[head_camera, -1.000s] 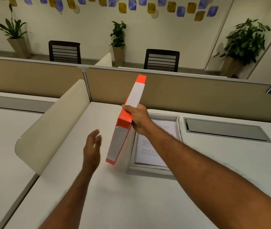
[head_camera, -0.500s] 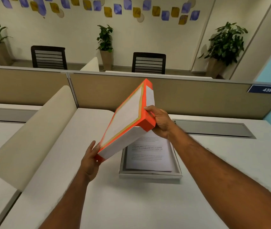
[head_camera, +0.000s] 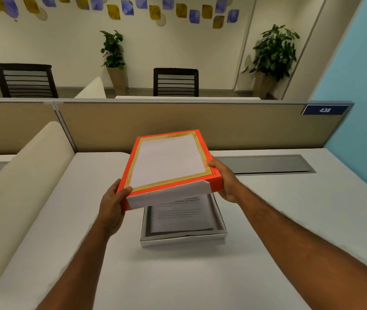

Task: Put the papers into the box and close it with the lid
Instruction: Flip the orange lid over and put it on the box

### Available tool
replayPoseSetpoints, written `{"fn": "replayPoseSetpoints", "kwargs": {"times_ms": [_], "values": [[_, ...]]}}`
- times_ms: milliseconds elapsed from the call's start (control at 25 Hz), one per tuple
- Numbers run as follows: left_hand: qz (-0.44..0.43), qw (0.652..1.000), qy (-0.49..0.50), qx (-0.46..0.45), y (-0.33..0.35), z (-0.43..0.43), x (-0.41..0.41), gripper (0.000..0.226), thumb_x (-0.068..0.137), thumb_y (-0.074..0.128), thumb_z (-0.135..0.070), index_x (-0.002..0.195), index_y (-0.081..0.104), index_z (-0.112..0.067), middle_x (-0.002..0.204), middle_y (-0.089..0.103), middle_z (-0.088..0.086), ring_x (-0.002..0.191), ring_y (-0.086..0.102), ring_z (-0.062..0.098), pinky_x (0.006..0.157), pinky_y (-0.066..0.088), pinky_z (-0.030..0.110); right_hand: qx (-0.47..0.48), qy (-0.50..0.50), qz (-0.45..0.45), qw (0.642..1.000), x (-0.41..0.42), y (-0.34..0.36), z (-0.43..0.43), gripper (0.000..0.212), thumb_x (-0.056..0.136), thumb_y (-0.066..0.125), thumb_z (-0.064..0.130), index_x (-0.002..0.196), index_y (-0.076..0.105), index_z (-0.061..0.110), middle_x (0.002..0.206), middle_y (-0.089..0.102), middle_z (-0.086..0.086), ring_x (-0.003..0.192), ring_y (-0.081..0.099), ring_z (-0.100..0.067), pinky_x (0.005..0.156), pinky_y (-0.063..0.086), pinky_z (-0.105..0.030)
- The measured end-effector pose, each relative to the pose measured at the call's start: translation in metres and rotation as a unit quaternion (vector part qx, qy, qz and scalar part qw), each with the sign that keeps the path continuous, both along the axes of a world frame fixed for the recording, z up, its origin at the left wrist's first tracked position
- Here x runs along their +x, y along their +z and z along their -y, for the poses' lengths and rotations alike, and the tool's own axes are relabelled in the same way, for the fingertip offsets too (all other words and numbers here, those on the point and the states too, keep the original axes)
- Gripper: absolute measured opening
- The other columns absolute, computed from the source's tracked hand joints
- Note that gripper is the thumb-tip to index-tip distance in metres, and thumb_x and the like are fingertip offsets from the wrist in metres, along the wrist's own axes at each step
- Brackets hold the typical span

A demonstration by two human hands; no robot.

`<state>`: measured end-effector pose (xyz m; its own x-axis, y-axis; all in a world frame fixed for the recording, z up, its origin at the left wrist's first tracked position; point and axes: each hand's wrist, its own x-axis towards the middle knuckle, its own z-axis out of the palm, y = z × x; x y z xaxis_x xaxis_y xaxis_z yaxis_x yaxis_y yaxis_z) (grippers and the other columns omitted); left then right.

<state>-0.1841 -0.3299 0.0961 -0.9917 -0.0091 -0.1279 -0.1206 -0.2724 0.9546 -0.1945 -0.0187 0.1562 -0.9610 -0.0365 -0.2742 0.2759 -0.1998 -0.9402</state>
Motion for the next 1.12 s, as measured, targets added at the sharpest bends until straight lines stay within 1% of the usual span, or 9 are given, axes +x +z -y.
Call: {"fn": "replayPoseSetpoints", "kwargs": {"times_ms": [120,240,360,560,720,800,920,1040,1120], "values": [[-0.003,0.997,-0.021,-0.072,0.011,-0.01,-0.01,0.03,0.098,0.048,-0.022,0.127,0.052,-0.018,0.112,0.065,0.005,0.098,0.066,0.028,0.072,0.059,0.032,-0.007,-0.017,0.017,1.0,-0.006,-0.004,-0.009,0.032,0.096,0.048,0.038,0.122,0.057,0.021,0.095,0.076,-0.002,0.078,0.073,-0.016,0.07,0.058,-0.028],[0.003,0.993,-0.03,-0.116,0.019,-0.016,-0.027,0.027,0.098,0.048,-0.023,0.122,0.055,-0.012,0.114,0.063,0.012,0.1,0.064,0.029,0.078,0.055,0.036,0.002,-0.026,0.052,0.998,-0.015,-0.009,-0.017,0.038,0.095,0.048,0.041,0.122,0.058,0.017,0.103,0.072,-0.008,0.087,0.068,-0.02,0.075,0.053,-0.03],[0.01,0.99,-0.035,-0.136,0.017,-0.02,-0.035,0.032,0.097,0.05,-0.025,0.126,0.053,-0.009,0.116,0.062,0.012,0.1,0.064,0.029,0.08,0.055,0.036,0.01,-0.03,0.073,0.997,-0.018,-0.018,-0.023,0.038,0.095,0.048,0.042,0.121,0.057,0.017,0.097,0.073,-0.006,0.079,0.07,-0.016,0.062,0.057,-0.024],[0.014,0.983,-0.036,-0.18,-0.02,-0.026,-0.021,0.034,0.098,0.05,-0.026,0.13,0.05,-0.017,0.118,0.061,0.007,0.102,0.063,0.028,0.078,0.056,0.035,0.033,0.001,0.086,0.996,-0.006,-0.047,-0.035,0.035,0.097,0.048,0.035,0.129,0.053,0.02,0.103,0.073,-0.004,0.084,0.072,-0.019,0.07,0.06,-0.029],[0.01,0.985,-0.034,-0.167,-0.05,-0.027,0.002,0.034,0.096,0.053,-0.026,0.129,0.048,-0.033,0.114,0.062,-0.009,0.101,0.064,0.019,0.068,0.058,0.024,0.052,0.029,0.086,0.995,0.011,-0.075,-0.032,0.038,0.098,0.049,0.026,0.136,0.046,0.025,0.114,0.067,-0.003,0.089,0.069,-0.02,0.061,0.058,-0.024],[0.011,0.986,-0.035,-0.164,-0.061,-0.026,0.017,0.036,0.095,0.054,-0.024,0.127,0.047,-0.04,0.114,0.061,-0.017,0.101,0.064,0.013,0.069,0.057,0.021,0.069,0.037,0.087,0.993,0.02,-0.086,-0.029,0.044,0.097,0.052,0.022,0.139,0.04,0.028,0.121,0.063,-0.004,0.091,0.068,-0.021,0.058,0.057,-0.023],[0.011,0.98,-0.057,-0.191,-0.073,-0.026,0.035,0.051,0.095,0.055,-0.027,0.141,0.037,-0.037,0.122,0.054,-0.023,0.108,0.058,0.006,0.083,0.054,0.023,0.1,0.031,0.085,0.991,0.031,-0.101,-0.028,0.051,0.096,0.054,0.021,0.143,0.035,0.028,0.132,0.058,-0.007,0.103,0.066,-0.028,0.067,0.059,-0.029],[0.011,0.973,-0.072,-0.218,-0.074,-0.03,0.045,0.06,0.096,0.051,-0.031,0.15,0.024,-0.032,0.133,0.046,-0.017,0.11,0.056,0.006,0.077,0.052,0.013,0.119,0.026,0.083,0.989,0.037,-0.109,-0.032,0.055,0.095,0.057,0.021,0.145,0.033,0.028,0.132,0.058,-0.005,0.109,0.064,-0.031,0.082,0.059,-0.037],[0.012,0.966,-0.084,-0.243,-0.076,-0.032,0.051,0.062,0.097,0.048,-0.033,0.152,0.018,-0.03,0.14,0.039,-0.014,0.116,0.052,0.01,0.084,0.051,0.016,0.136,0.027,0.072,0.988,0.042,-0.112,-0.033,0.058,0.094,0.059,0.023,0.144,0.032,0.029,0.131,0.058,-0.003,0.105,0.065,-0.025,0.079,0.059,-0.033]]}}
